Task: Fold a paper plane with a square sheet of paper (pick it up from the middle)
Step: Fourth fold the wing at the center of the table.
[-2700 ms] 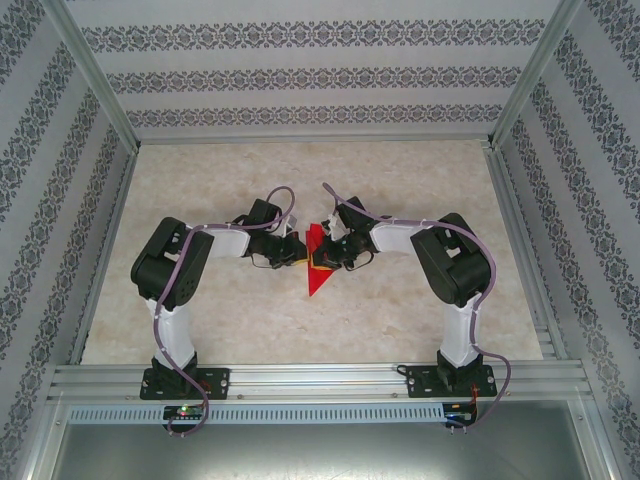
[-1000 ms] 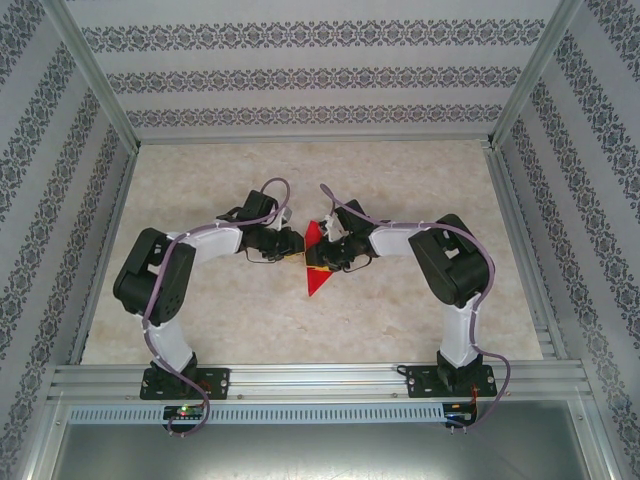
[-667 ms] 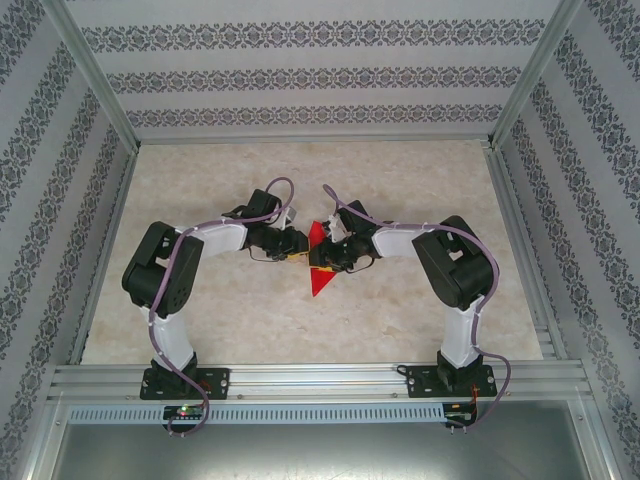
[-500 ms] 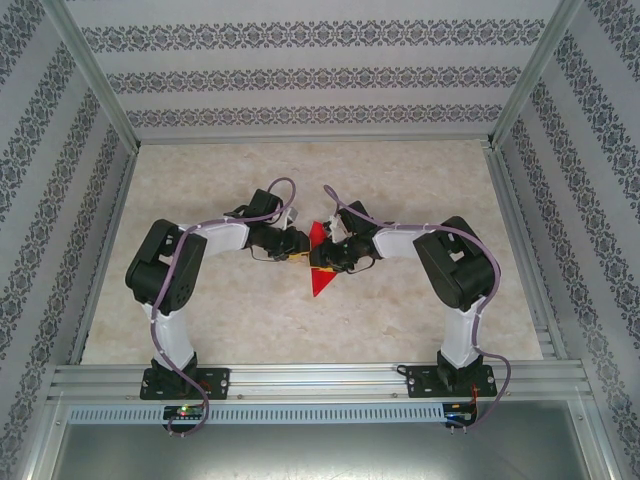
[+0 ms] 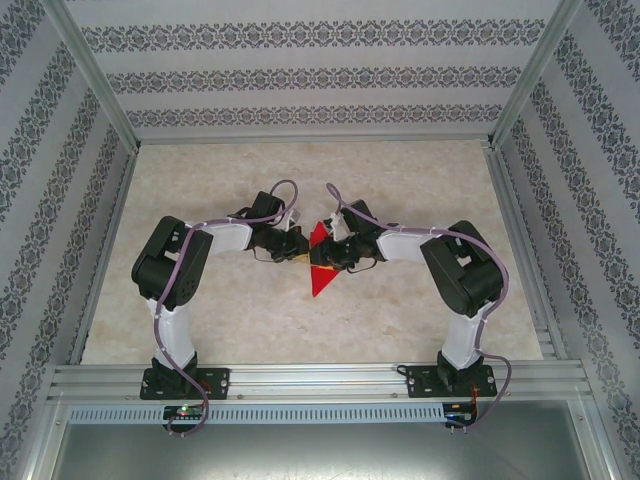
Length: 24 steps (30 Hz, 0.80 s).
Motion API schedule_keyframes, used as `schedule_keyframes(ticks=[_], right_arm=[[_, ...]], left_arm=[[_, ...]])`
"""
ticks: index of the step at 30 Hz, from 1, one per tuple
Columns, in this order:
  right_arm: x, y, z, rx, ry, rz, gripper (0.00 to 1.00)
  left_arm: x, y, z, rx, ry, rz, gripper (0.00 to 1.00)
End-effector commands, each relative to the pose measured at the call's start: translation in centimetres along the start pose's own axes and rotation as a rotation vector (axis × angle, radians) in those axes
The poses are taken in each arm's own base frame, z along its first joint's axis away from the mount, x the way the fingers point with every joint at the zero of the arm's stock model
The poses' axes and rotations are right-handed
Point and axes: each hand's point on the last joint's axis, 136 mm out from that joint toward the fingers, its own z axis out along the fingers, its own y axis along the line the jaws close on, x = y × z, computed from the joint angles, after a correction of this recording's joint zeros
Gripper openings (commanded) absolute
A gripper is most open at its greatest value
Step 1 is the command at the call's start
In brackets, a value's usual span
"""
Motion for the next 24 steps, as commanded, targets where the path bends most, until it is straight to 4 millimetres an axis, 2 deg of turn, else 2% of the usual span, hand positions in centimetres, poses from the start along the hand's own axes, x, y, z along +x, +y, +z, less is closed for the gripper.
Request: schedule_keyframes(ticks=[1, 6, 9, 18, 24], right_arm=[[-0.2, 0.5, -1.3, -0.012, -0.023, -0.019, 0.31], [-0.7, -0.9, -2.4, 0.024, -0.056, -0.006, 0.30], [-1.7, -1.7, -3.0, 0.043, -0.080, 0.011, 0.28], [-5.2, -2.1, -4.2, 0.065, -0.157, 0.003, 0.23], [-7.0, -1.8, -4.2, 0.071, -0.163, -0.006, 0.22]], left_arm=[[-0.1, -1.3, 0.3, 0.042, 0.006, 0.028, 0.05], [0.0, -1.9, 0.4, 0.059, 0.021, 0.049, 0.06], [0.1, -2.4, 0.5, 0.064, 0.035, 0.070, 0.06], [0.3, -2.3, 1.3, 0.032, 0.087, 0.119, 0.05], [0.2, -1.9, 1.9, 0.014, 0.111, 0.128, 0.05]])
